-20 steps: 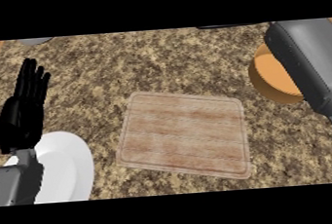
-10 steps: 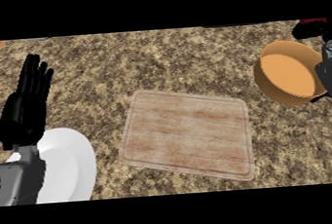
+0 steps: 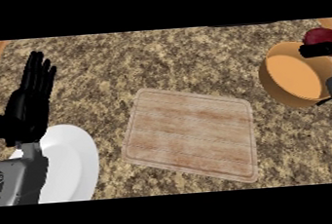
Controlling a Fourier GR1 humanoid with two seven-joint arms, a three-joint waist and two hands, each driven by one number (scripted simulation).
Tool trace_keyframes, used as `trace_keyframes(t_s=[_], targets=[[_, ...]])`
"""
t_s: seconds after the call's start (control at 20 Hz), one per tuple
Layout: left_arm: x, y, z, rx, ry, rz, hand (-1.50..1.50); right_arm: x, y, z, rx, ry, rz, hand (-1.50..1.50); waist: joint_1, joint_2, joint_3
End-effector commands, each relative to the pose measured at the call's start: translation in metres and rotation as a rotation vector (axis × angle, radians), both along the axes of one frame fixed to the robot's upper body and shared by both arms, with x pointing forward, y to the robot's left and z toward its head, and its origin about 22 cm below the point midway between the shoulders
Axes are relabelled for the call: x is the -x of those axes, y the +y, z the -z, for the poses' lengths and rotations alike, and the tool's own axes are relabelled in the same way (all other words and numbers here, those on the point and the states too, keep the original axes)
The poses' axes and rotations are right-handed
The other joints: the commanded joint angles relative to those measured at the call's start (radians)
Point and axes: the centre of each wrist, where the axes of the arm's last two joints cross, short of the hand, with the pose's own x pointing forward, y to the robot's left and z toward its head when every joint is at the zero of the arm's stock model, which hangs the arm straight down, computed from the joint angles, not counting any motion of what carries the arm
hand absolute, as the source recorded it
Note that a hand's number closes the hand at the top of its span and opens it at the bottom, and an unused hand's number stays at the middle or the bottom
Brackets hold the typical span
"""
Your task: Pick the pear from the cutting board and place it in the pot
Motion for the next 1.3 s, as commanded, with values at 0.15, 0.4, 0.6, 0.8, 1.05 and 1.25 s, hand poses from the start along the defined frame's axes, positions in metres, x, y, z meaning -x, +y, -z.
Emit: trace_keyframes(t_s=[0.15,0.4,0.6,0.8,1.05,1.25], targets=[[-0.004,-0.003,-0.001,-0.001,0.001,0.023,0.0,0.012,-0.015,0.028,-0.112,-0.033,-0.143,-1.5,0.005,0.001,-0.001],[0.008,0.009,0.002,0.003,0.007,0.017,0.0,0.002,-0.011,0.003,-0.084,-0.279,-0.173,-1.5,0.017,0.001,0.0],[0.011,0.005,0.002,0.007,0.002,-0.007,0.0,0.012,-0.017,-0.003,-0.165,-0.436,-0.119,-1.5,0.004,-0.003,0.0],[-0.001,0.002,-0.008,-0.007,-0.007,-0.003,0.0,0.016,-0.013,-0.029,-0.244,-0.592,-0.057,-1.5,-0.004,-0.003,-0.001],[0.011,-0.001,-0.001,0.002,0.0,-0.001,0.0,0.055,-0.052,-0.02,-0.236,-0.7,-0.028,-1.5,-0.003,-0.003,-0.001],[0.008,-0.015,0.008,0.008,-0.013,-0.034,0.0,0.096,-0.044,-0.019,-0.219,-0.778,-0.027,-1.5,-0.013,-0.006,-0.001]])
